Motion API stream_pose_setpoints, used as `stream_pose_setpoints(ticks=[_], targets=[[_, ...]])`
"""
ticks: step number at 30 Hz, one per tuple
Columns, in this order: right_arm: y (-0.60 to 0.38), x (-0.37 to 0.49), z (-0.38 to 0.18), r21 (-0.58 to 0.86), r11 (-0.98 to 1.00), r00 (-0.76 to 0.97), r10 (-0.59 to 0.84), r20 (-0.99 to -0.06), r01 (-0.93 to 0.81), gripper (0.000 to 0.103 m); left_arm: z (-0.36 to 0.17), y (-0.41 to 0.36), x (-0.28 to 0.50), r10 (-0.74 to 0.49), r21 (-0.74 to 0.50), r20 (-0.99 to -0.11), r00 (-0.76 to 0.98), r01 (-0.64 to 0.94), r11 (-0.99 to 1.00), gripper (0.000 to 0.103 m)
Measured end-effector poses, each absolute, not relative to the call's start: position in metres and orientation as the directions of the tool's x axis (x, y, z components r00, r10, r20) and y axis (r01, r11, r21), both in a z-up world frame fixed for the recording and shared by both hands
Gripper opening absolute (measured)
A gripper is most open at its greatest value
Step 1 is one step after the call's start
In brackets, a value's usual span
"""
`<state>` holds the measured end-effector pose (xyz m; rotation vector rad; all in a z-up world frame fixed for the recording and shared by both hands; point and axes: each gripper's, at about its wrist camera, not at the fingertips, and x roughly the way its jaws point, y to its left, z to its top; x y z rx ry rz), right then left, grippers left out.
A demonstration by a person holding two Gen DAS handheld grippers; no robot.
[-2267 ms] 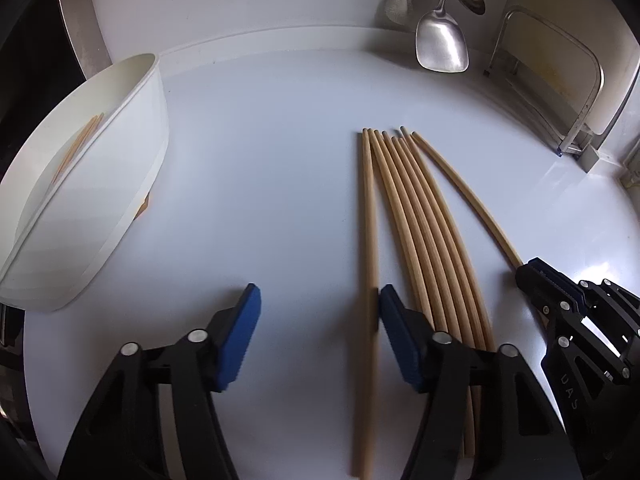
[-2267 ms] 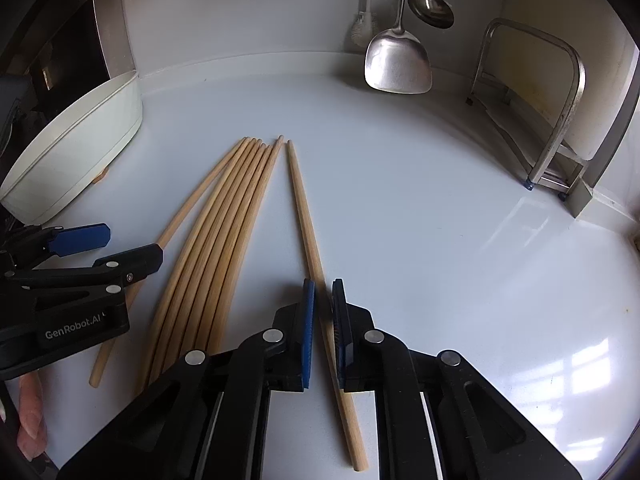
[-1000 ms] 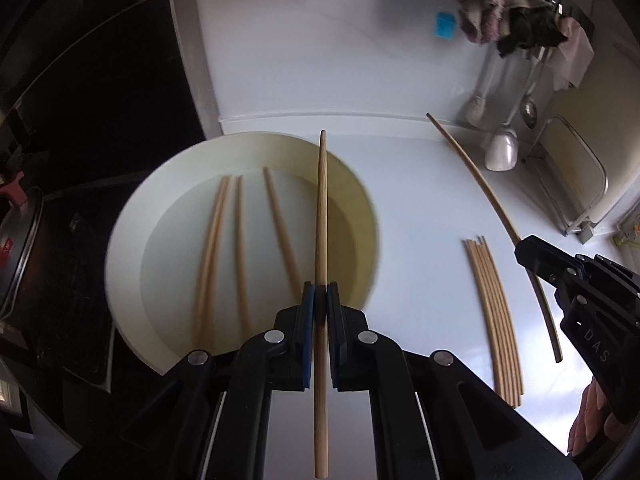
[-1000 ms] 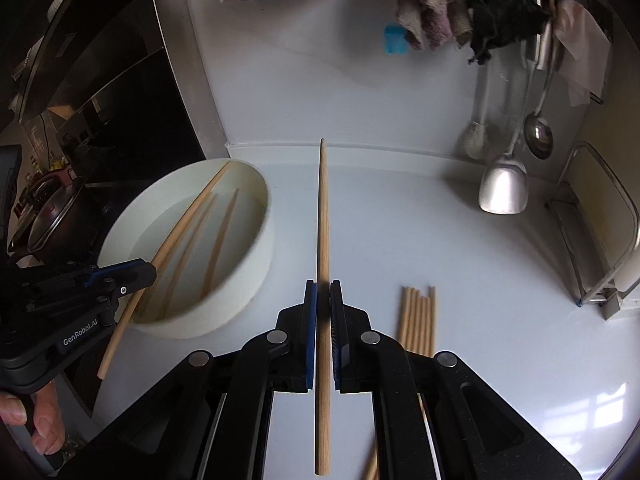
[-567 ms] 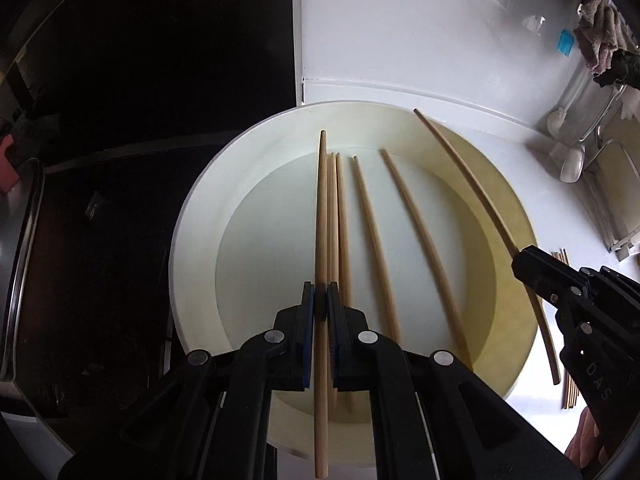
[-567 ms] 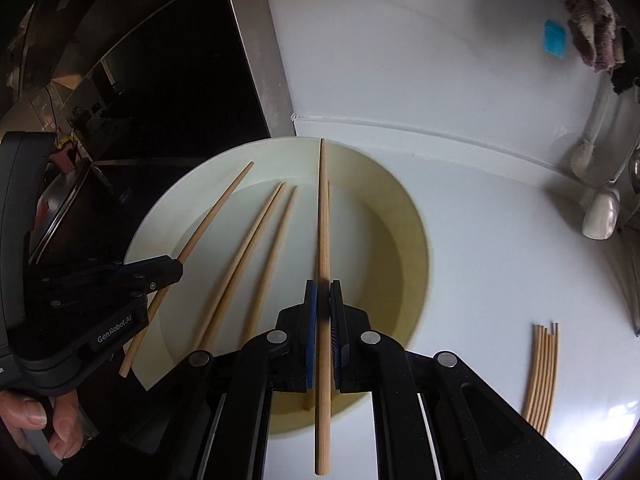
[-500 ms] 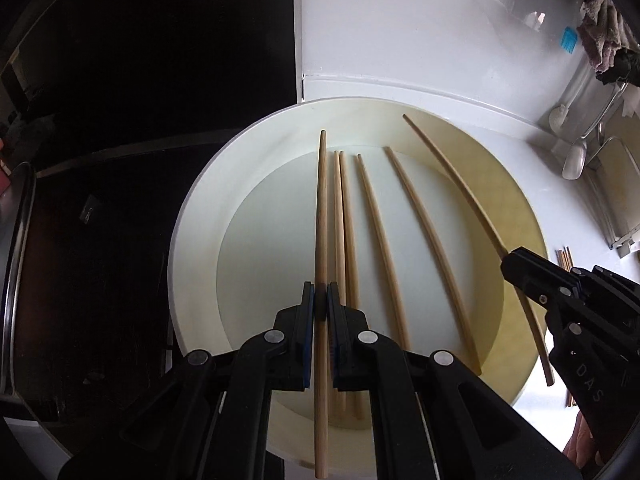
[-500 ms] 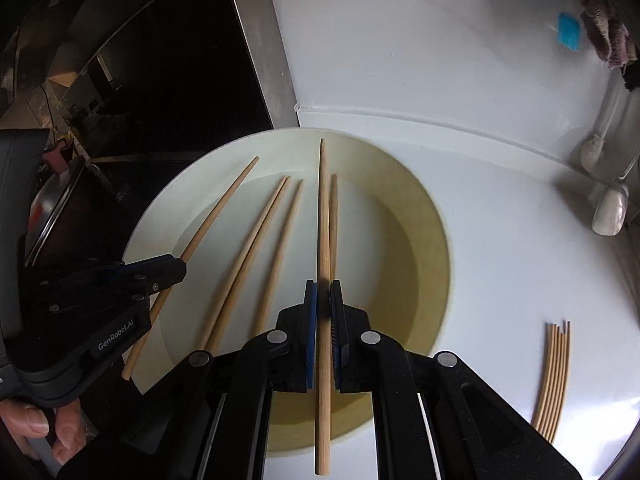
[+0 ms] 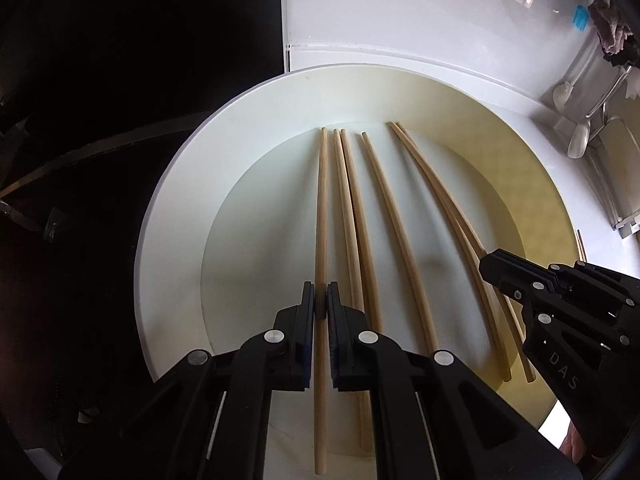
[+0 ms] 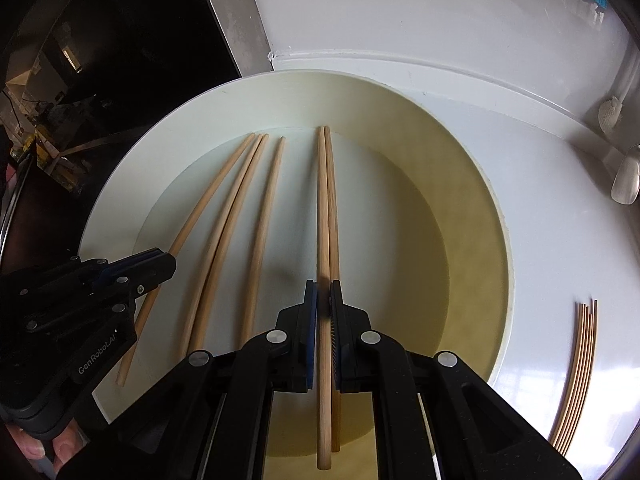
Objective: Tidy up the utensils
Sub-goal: 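Carry both chopsticks over the basin and open both tools to release them, then withdraw both open tools from the basin back toward the chopstick bundle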
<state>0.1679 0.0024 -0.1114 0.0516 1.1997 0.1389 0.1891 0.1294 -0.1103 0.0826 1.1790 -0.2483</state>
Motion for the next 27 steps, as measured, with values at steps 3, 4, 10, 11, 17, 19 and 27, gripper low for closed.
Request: stream_pose_setpoints(ticks=[3, 4, 10, 11, 17, 19, 27], targets=[[0.004, 0.168, -0.112, 0.111, 0.991, 0.351, 0.133, -0.927, -0.081, 0.006, -0.113, 0.131, 0.19, -0.151, -0.072, -0.924, 0.35, 0.23, 0.971, 0.007], [0.004, 0.168, -0.113, 0.112, 0.99, 0.35, 0.133, -0.927, -0.081, 0.006, -0.114, 0.131, 0.19, -0.152, -0.073, -0.925, 0.35, 0.228, 0.971, 0.007], [0.003, 0.169, -0.112, 0.109, 0.991, 0.352, 0.13, -0.927, -0.078, 0.012, -0.106, 0.134, 0.188, -0.149, -0.068, -0.915, 0.376, 0.221, 0.973, 0.035], [0.004, 0.17, -0.112, 0.106, 0.991, 0.358, 0.127, -0.925, -0.078, 0.014, -0.103, 0.135, 0.187, -0.149, -0.067, -0.911, 0.384, 0.218, 0.974, 0.041], [-0.002, 0.163, -0.1, 0.104, 0.992, 0.391, 0.125, -0.912, -0.073, 0.021, -0.091, 0.144, 0.184, -0.141, -0.067, -0.898, 0.416, 0.186, 0.98, 0.056], [-0.004, 0.158, -0.096, 0.108, 0.992, 0.4, 0.128, -0.907, -0.071, 0.021, -0.087, 0.147, 0.181, -0.135, -0.063, -0.895, 0.425, 0.18, 0.982, 0.059], [-0.009, 0.131, -0.077, 0.124, 0.989, 0.434, 0.145, -0.889, -0.075, 0.027, -0.065, 0.151, 0.16, -0.116, -0.046, -0.878, 0.465, 0.158, 0.986, 0.067]])
